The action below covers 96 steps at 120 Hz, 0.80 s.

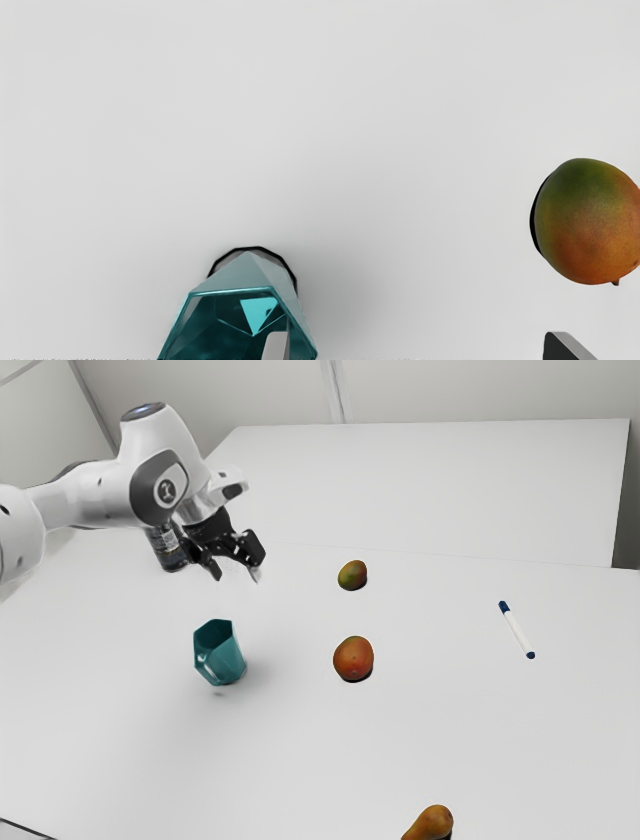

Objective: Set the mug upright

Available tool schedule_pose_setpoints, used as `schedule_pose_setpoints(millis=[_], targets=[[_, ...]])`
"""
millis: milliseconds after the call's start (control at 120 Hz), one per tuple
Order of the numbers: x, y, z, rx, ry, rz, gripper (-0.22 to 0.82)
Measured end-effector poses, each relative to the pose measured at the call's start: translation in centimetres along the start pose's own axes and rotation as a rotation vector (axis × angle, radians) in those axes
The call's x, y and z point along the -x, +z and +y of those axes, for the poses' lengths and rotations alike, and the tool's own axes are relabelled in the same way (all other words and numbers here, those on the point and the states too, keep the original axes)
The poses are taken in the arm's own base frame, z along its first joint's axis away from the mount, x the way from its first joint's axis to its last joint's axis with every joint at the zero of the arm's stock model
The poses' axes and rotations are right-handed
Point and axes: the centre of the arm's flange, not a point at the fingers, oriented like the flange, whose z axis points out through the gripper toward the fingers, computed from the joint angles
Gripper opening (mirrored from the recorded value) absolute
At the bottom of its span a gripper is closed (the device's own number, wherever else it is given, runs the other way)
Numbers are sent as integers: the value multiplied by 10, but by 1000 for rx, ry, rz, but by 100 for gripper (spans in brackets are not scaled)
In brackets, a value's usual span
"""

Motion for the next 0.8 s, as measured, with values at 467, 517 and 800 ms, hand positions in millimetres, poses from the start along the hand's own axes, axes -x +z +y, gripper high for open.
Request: schedule_pose_setpoints(millis=[467, 517, 800], targets=[[-7, -129, -15, -7, -33, -12, 60], [-5, -129, -12, -7, -29, -24, 60], [0, -126, -9, -6, -27, -62, 60]])
